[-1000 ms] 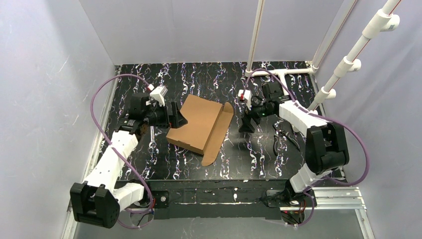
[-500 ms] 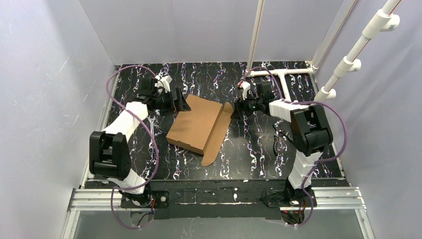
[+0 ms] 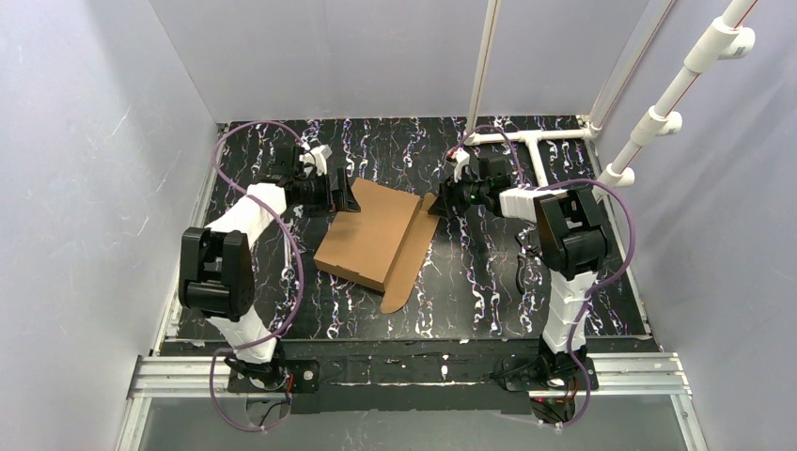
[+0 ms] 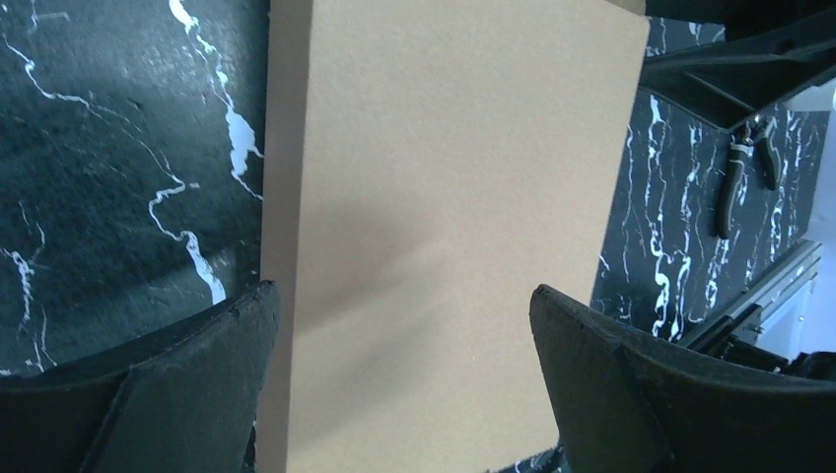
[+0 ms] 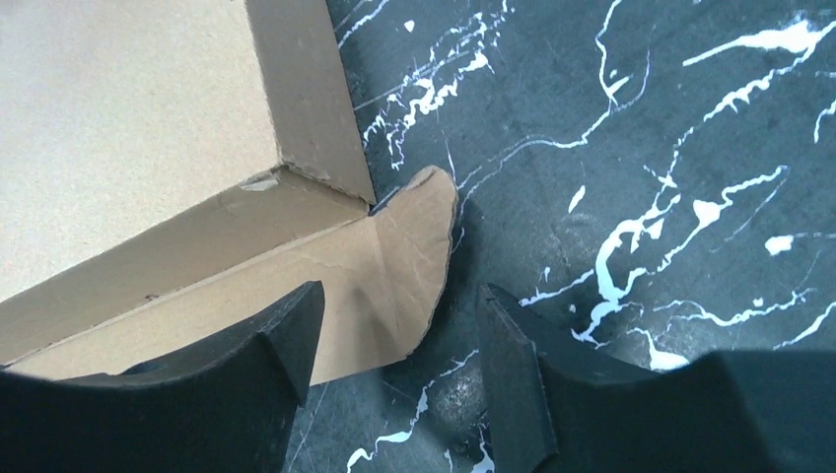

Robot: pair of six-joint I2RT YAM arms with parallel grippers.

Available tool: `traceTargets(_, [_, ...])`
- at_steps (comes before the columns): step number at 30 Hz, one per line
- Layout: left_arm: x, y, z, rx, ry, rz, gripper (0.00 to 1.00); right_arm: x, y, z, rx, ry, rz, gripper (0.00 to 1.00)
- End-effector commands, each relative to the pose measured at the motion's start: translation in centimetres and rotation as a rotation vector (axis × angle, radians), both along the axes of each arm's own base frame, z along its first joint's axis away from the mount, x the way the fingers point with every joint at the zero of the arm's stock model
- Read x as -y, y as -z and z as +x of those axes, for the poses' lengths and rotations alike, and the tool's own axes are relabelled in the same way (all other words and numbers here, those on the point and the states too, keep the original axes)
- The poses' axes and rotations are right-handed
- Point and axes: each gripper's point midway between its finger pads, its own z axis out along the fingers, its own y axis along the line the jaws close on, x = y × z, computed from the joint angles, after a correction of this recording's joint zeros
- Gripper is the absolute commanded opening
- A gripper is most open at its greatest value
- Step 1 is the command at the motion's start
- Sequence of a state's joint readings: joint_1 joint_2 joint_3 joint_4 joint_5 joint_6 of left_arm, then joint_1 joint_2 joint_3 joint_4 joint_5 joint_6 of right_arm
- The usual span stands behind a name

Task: Fold the paper box
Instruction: Close the paper box at the center of the board.

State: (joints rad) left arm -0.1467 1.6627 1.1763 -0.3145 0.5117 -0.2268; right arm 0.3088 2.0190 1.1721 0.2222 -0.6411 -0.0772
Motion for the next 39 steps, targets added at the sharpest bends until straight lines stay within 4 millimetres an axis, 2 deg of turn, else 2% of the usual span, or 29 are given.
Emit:
traceTargets(1, [-0.3, -0.7, 1.5, 0.027, 0.017, 0.008, 0.95, -1.4, -2.5, 1.5, 0.093, -0.049, 0.077, 0.63])
traceTargets(5, [-0.4, -0.3, 2.1, 0.011, 0.007, 0.001, 0.95, -1.5, -2.8, 1.3, 0.124, -0.077, 0.089, 0.56])
traceTargets(7, [-0.4, -0.1, 2.3, 0.009, 0.004, 0.000, 0.95, -1.8, -3.0, 1.1, 0.131, -0.096, 0.102, 0.48])
traceTargets(10, [-0.5, 0.0, 2.5, 0.005, -0.003, 0.003, 0.95, -1.8, -3.2, 1.0, 0.146, -0.101, 0.106, 0.31])
traceTargets(22, [-0.5, 1.0, 2.7, -0.032, -0.001, 0.010, 0.95, -2.1, -4.3, 0.2, 0.192, -0.124, 0.108, 0.06])
traceTargets(25, [-0.6, 1.0, 3.0, -0.032, -0.009, 0.014, 0.95, -2.1, -4.7, -0.4, 0.196, -0.132, 0.113, 0.02])
traceTargets(39, [-0.9, 2.1, 3.1, -0.052, -0.005, 0.039, 0.97, -2.7, -5.1, -3.3, 0.221, -0.128, 0.098, 0.01])
